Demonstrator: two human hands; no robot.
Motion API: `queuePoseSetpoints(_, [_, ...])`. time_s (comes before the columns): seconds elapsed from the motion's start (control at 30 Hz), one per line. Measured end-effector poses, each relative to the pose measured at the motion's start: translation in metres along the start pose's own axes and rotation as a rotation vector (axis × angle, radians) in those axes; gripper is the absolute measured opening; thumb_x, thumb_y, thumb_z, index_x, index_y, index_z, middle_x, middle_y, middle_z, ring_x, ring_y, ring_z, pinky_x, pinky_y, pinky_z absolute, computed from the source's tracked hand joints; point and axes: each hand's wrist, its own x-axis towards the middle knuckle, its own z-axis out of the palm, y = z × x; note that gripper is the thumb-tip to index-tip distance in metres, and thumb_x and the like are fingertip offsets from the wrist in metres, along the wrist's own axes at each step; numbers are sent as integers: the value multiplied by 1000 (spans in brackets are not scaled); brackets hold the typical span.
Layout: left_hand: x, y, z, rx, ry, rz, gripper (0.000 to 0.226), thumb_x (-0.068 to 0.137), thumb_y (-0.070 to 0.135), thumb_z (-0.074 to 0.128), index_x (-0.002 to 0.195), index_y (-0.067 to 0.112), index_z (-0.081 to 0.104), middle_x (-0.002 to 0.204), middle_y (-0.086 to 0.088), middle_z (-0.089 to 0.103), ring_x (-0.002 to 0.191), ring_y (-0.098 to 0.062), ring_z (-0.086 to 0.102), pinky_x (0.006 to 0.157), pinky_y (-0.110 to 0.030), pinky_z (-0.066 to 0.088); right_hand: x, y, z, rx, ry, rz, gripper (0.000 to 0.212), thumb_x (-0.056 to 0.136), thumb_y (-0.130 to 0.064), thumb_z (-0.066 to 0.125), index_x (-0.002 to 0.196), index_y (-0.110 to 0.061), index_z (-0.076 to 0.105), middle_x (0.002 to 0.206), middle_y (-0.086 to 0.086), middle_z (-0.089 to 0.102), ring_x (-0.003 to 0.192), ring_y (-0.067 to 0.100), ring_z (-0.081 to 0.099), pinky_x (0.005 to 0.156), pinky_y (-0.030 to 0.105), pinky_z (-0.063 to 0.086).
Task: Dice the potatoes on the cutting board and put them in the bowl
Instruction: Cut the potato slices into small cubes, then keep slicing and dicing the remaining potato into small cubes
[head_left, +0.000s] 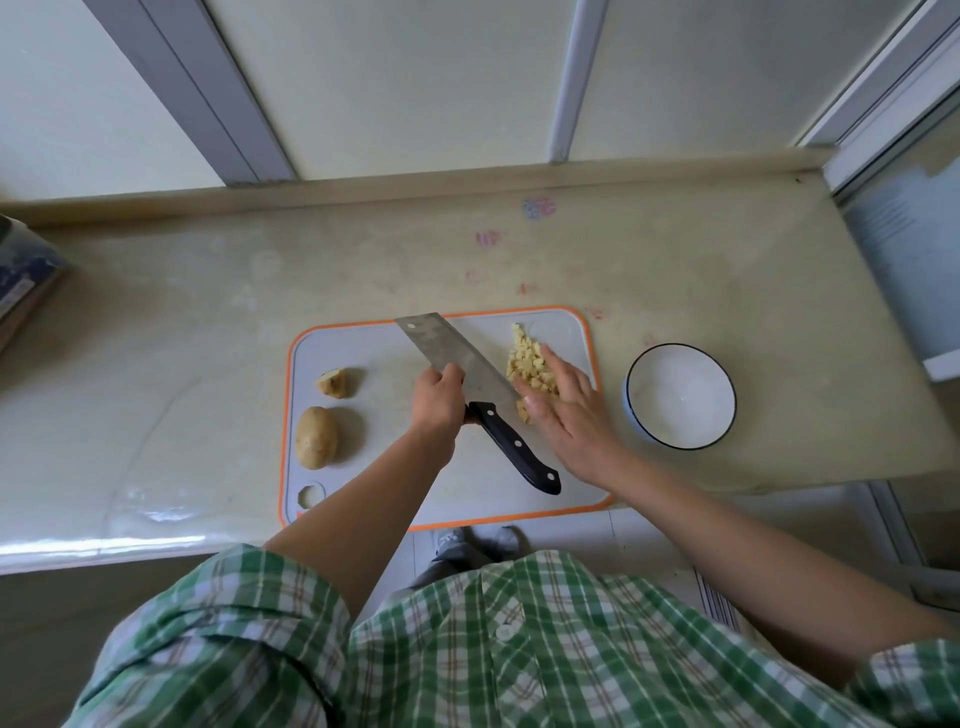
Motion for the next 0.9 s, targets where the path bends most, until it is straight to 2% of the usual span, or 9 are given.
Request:
queuePoseSetpoints(0.07, [-1,-1,0,8,0,5,22,94,5,33,93,5,55,80,-8,59,64,-22,60,58,-34,58,3,-3,-4,19,50,78,80,83,-67,4,145,-31,41,160,6,9,144,22,8,116,36,7])
queuePoseSetpoints(0.13, [-1,-2,-2,41,-1,26,25,94,6,33,102,1,56,85,-12,62,67,-25,62,63,-38,58,2,-14,-9,17,111,-5,72,87,-65,13,144,-31,43,147,10,29,133,25,24,112,36,17])
queuePoseSetpoints(0.23, [-2,-3,-9,115,21,62,25,92,8,34,100,1,57,90,-18,63,80,-36,65,73,-46,57,1,-41,-13,-79,-80,-107,67,88,-64,40,149,-36,29,112,4,45,105,23,44,93,37,39])
queuePoseSetpoints(0.33, [-5,3,-15,193,53,94,17,86,17,38,79,11,53,83,-16,62,79,-40,67,76,-49,57,4,-62,-1,-167,-194,-121,70,89,-33,58,148,-33,19,102,9,61,91,31,60,72,38,49])
queuePoseSetpoints(0.4, [-7,8,-20,159,30,121,22,92,22,39,81,10,55,77,-11,65,67,-36,67,69,-43,56,12,-68,5,-37,-104,-78,64,89,-13,52,146,-28,29,102,11,66,87,33,62,67,36,48])
queuePoseSetpoints(0.47, [0,12,-34,212,131,179,30,96,35,40,90,11,59,79,-5,69,70,-29,67,70,-40,53,22,-68,8,130,-40,-22,54,88,-9,51,139,-24,44,101,8,67,86,30,63,65,32,45])
queuePoseSetpoints(0.57, [27,8,-75,745,437,312,30,91,33,51,111,13,59,107,-8,62,104,-30,54,85,-37,41,30,-65,12,140,-39,-18,36,89,-17,55,125,-21,56,94,7,68,85,29,63,68,34,45])
queuePoseSetpoints(0.67, [55,1,-113,1214,505,257,44,85,29,56,125,11,51,121,-20,53,113,-36,44,92,-40,33,28,-61,18,169,-134,15,22,94,-31,54,111,-18,58,86,6,66,74,27,64,67,40,50])
queuePoseSetpoints(0.9, [88,-5,-135,1454,375,205,43,90,41,54,117,8,51,119,-18,54,110,-36,48,89,-39,36,31,-48,21,265,-162,226,14,94,-13,50,86,-2,47,73,18,63,48,17,58,45,33,49])
